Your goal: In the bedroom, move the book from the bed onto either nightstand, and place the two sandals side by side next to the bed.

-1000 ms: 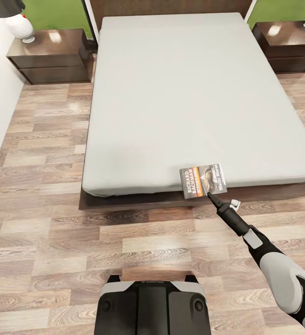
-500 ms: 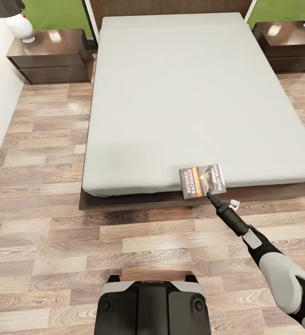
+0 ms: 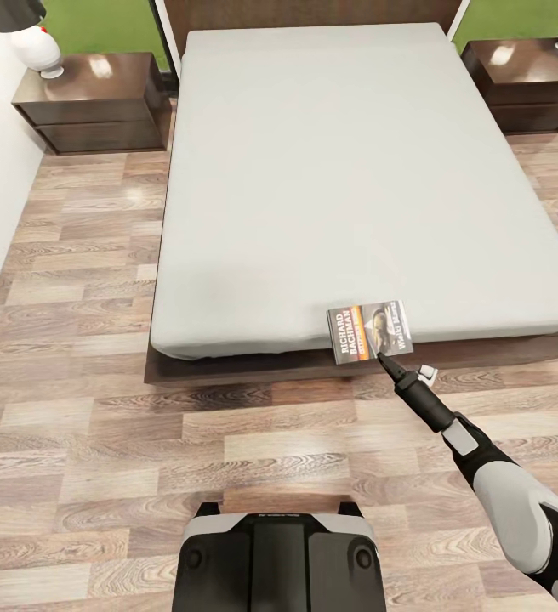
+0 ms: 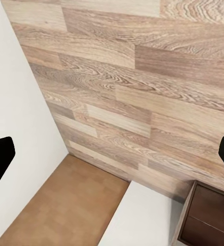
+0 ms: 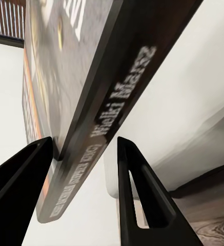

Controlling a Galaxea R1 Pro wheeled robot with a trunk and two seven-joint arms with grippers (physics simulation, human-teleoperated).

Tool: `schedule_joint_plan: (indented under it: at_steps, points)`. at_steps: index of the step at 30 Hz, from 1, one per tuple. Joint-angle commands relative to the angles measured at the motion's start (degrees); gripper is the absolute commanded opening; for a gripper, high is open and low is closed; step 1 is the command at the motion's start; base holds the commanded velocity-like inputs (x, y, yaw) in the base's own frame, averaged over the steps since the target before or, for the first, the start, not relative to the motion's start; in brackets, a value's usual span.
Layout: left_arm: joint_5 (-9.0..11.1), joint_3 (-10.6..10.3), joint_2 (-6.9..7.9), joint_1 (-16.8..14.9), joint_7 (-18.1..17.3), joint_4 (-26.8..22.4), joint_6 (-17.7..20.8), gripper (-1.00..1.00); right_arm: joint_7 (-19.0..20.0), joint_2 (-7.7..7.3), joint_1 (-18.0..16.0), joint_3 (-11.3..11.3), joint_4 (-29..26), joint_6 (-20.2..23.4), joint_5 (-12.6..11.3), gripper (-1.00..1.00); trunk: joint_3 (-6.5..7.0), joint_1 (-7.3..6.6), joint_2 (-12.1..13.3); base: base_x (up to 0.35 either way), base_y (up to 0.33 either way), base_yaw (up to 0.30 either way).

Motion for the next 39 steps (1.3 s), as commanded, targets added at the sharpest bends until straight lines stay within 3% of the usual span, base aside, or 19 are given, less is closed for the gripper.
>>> schedule_joint_plan:
  at_steps: [1, 39]
  points:
    - [-0.2, 0.2, -0.02, 0.0, 0.0, 0.0, 0.2, 1.0, 0.1, -0.02, 0.0, 0.1, 0.1, 0.6, -0.5, -1.0, -0.05, 0.03, -0.1, 0.0, 0.0, 0.0]
    - [-0.2, 0.2, -0.09, 0.0, 0.0, 0.0, -0.9, 1.0, 0.0, 0.22, 0.0, 0.2, 0.4, 0.3, -0.5, -1.0, 0.37, 0.03, -0.1, 0.0, 0.0, -0.008]
